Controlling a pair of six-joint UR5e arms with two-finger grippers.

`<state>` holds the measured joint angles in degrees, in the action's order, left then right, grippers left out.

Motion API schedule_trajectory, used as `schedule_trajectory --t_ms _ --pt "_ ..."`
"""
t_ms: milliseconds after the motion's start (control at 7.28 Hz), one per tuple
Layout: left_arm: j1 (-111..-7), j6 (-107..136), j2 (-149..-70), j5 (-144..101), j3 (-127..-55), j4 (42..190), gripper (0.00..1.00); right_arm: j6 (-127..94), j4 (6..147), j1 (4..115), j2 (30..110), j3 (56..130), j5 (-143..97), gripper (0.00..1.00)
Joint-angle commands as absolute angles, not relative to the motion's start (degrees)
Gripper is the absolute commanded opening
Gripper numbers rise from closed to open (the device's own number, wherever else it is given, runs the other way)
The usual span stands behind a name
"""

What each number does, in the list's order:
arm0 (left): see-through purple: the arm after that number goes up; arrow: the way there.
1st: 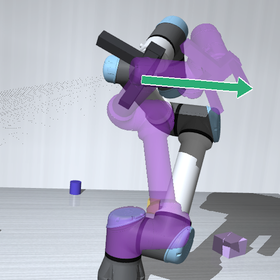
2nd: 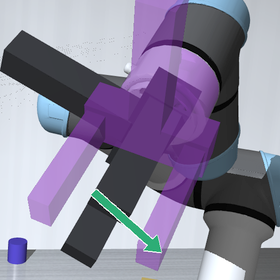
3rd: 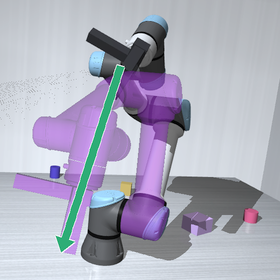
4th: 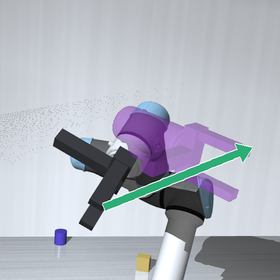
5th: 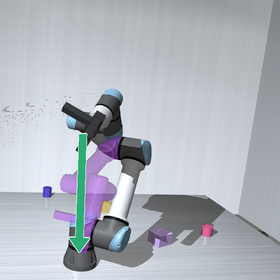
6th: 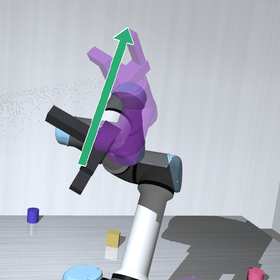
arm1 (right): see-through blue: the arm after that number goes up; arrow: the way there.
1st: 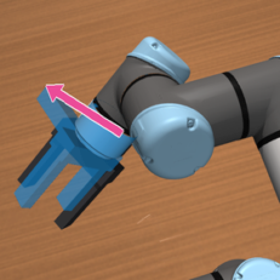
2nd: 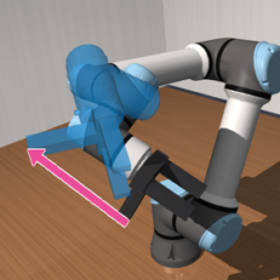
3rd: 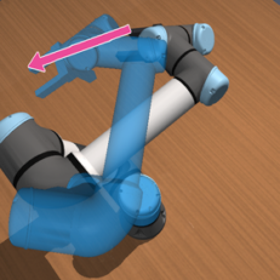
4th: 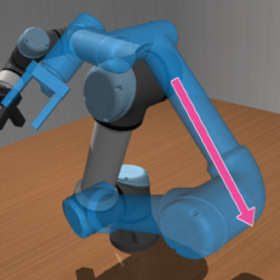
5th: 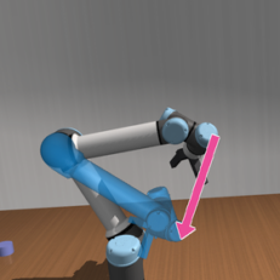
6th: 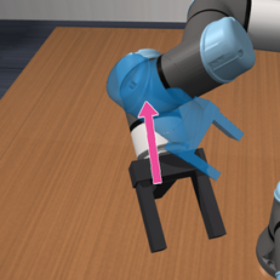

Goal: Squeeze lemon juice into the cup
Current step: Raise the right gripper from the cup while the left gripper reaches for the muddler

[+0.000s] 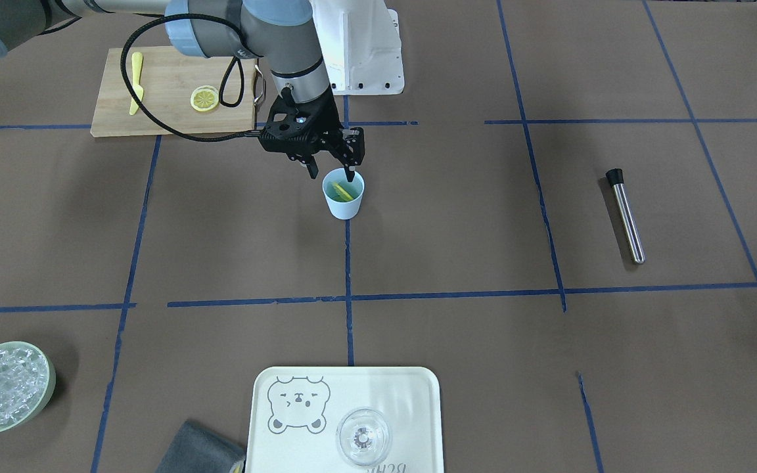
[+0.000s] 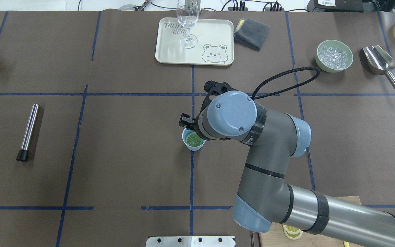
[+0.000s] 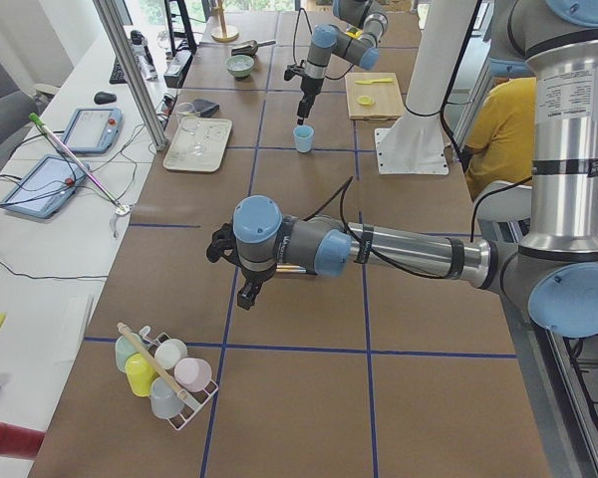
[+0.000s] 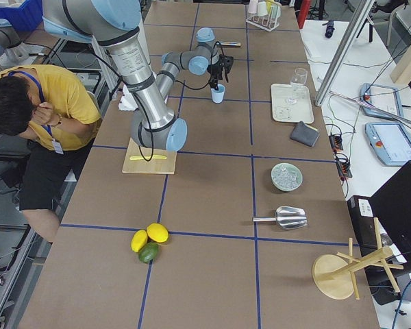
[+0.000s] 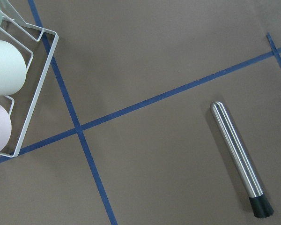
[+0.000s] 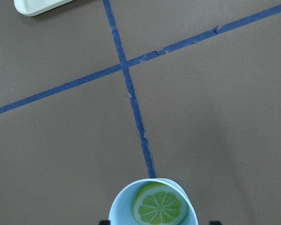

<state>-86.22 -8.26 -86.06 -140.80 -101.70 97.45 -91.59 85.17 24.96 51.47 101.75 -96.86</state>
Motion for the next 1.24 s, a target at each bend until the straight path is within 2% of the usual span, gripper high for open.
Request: schedule_trajectory --t_ms 0,275,550,687,962,1100 --pt "-86.1 -8.0 -86.0 -140.9 -101.6 97.1 1.0 -91.4 85.1 25.0 51.4 102.0 -97.0 1.0" --pt "-75.8 8.9 -87.2 -144.7 -100.9 103.1 1.0 -90.4 85.0 30.0 54.8 104.4 -104.5 1.0" --pt "-66.9 30.2 -89.2 -136.9 -98.7 118.4 1.0 -78.8 85.1 38.7 65.1 110.7 -113.2 1.0" --pt "-62.1 38.3 -90.5 -131.8 -97.1 120.7 1.0 -73.6 85.1 42.5 68.4 111.0 -116.6 1.0" --pt "-59.4 42.0 -95.7 -128.8 -90.0 120.3 0.91 -66.1 84.9 46.6 74.5 111.0 -120.0 1.0" --pt "-57.7 41.8 -97.3 -127.1 -87.0 120.4 0.89 -65.9 82.7 46.9 76.1 111.0 -120.2 1.0"
